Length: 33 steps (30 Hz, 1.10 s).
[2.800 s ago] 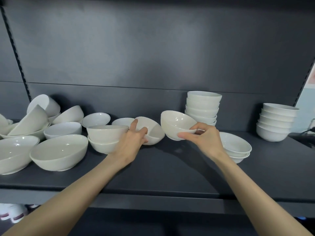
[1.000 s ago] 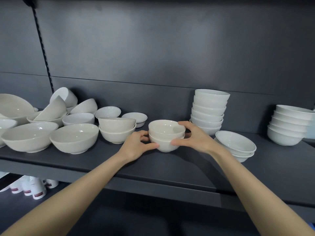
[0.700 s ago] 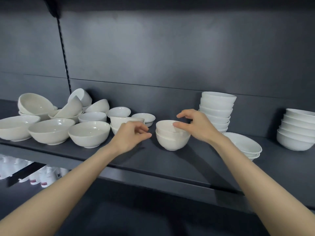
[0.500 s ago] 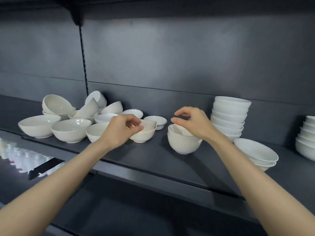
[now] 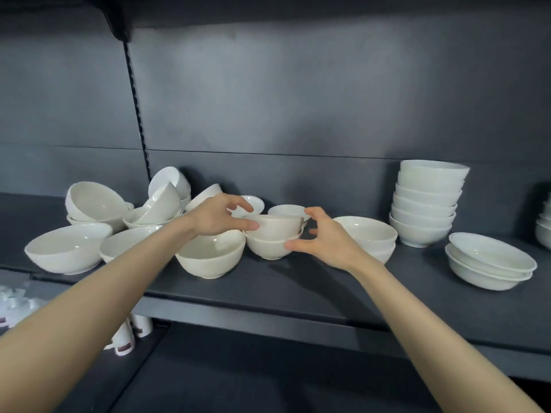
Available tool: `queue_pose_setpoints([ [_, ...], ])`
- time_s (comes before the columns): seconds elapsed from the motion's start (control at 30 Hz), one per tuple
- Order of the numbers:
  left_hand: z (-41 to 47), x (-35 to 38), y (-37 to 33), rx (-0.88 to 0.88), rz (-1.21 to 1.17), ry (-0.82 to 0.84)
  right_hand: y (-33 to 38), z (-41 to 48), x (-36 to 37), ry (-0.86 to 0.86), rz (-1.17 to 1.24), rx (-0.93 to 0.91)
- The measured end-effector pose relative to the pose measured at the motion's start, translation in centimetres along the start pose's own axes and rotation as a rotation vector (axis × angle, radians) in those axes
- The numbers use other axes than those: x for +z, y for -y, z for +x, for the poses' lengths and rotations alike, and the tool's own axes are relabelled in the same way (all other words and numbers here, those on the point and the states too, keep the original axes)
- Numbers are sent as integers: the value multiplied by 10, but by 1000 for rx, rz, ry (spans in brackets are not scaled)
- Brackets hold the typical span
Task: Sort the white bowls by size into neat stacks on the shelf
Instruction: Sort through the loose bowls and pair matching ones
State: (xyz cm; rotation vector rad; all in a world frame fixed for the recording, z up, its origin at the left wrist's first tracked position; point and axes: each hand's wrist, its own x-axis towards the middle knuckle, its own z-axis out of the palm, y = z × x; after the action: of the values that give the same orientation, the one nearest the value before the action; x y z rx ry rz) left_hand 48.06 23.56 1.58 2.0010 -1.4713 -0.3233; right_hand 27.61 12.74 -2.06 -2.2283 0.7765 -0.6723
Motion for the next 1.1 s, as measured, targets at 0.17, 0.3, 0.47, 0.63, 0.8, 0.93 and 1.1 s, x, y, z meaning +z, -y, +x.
queue_pose_setpoints([
  [0.17, 20, -11, 12, 54, -51, 152, -3, 6, 22, -46, 87, 140],
  [0.3, 28, -12, 22, 161, -113, 155, -6, 13, 32, -52, 205, 214],
  [0.47, 39, -7, 32, 232, -115, 67, -6, 20, 43, -51, 247, 217],
  [0.63, 44, 0, 39, 289, -39, 50, -9, 24, 45, -119, 191, 232],
  [0.8, 51, -6, 42, 255, -108, 147, -11, 26, 44, -74, 225, 232],
  [0.93, 50, -8, 38, 238, -140, 276, -13, 28, 45, -52, 268, 223],
  [1.1, 53, -10, 38, 245, -143, 294, -14, 29, 45, -103, 326, 206],
])
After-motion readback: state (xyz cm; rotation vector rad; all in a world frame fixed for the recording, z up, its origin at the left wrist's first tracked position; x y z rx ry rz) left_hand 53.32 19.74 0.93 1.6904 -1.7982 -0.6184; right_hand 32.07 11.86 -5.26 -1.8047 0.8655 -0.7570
